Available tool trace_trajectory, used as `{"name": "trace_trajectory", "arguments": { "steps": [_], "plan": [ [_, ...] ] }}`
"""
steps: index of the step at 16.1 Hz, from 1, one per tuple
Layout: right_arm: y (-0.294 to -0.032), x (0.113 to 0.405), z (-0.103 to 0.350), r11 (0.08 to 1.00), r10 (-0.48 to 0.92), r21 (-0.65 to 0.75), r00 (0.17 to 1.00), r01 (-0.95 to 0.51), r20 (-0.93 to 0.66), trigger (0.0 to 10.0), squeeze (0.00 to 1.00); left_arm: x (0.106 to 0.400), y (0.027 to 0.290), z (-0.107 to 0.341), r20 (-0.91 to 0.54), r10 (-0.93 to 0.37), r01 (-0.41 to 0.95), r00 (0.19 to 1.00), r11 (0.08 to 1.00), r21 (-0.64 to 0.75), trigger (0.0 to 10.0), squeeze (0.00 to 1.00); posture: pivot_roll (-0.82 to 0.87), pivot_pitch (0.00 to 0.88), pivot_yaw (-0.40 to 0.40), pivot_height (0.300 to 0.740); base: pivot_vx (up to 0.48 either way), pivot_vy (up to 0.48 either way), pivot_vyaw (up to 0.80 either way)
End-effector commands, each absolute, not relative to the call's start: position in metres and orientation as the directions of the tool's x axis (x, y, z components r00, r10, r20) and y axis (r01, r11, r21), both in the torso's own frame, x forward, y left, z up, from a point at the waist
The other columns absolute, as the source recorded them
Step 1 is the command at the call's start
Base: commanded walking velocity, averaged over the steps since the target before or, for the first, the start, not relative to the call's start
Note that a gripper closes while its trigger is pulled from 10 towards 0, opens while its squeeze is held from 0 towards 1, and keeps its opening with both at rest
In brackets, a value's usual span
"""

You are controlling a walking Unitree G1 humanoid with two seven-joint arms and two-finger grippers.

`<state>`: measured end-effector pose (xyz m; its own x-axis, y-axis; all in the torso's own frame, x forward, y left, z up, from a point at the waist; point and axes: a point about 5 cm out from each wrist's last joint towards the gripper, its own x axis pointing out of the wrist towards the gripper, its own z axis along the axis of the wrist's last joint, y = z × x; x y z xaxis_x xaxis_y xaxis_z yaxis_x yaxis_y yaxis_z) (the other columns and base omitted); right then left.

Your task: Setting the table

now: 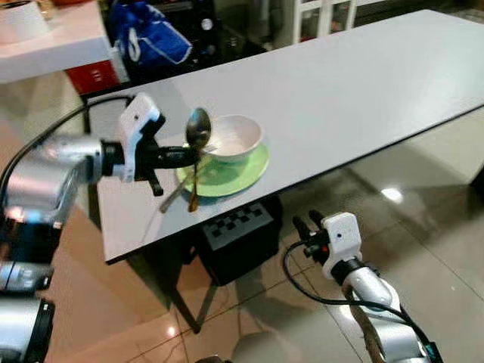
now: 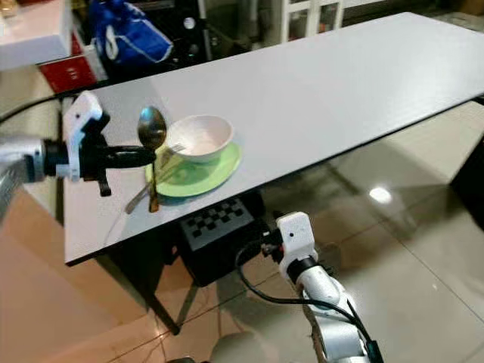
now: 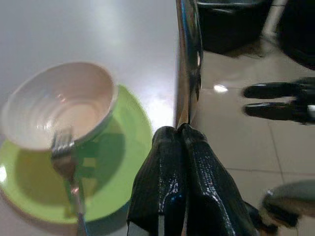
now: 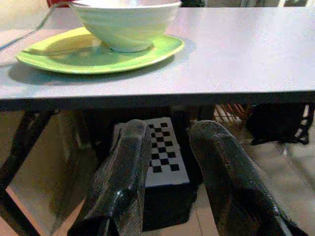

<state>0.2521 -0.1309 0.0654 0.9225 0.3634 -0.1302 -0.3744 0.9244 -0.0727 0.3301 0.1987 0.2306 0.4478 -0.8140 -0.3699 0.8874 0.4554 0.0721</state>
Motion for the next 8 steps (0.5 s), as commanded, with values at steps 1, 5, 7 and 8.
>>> {"name": "trace_trajectory", "arguments": {
  "steps": [1, 5, 7, 8],
  "plan": [
    [-0.124, 0.254, 0.073, 0.922, 0.375, -0.059, 0.922, -0.382, -0.098, 10.0, 0.00, 0.335, 0.199, 0.231, -0.416, -0.830, 0.922, 0.372, 0.382, 0.061, 0.0, 0.00, 0.00, 0.000, 0.138, 0.740, 0.000, 0.000, 0.00],
    [-0.125, 0.244, 0.072, 0.930, 0.358, -0.050, 0.928, -0.364, -0.101, 10.0, 0.00, 0.350, 0.211, 0.230, -0.586, -0.754, 0.955, 0.296, 0.235, 0.181, 0.0, 0.00, -0.03, 0.000, 0.166, 0.740, 0.000, 0.000, 0.00],
    [-0.127, 0.239, 0.072, 0.935, 0.345, -0.047, 0.933, -0.351, -0.102, 10.0, 0.00, 0.354, 0.215, 0.231, -0.696, -0.659, 0.954, 0.285, 0.129, 0.269, 0.0, 0.00, -0.04, 0.000, 0.178, 0.740, 0.000, 0.000, 0.00],
    [-0.129, 0.234, 0.072, 0.939, 0.334, -0.045, 0.937, -0.340, -0.103, 10.0, 0.00, 0.362, 0.221, 0.230, -0.788, -0.500, 0.918, 0.360, 0.041, 0.394, 0.0, 0.00, -0.06, 0.000, 0.183, 0.740, 0.000, 0.000, 0.00]
  ]
}}
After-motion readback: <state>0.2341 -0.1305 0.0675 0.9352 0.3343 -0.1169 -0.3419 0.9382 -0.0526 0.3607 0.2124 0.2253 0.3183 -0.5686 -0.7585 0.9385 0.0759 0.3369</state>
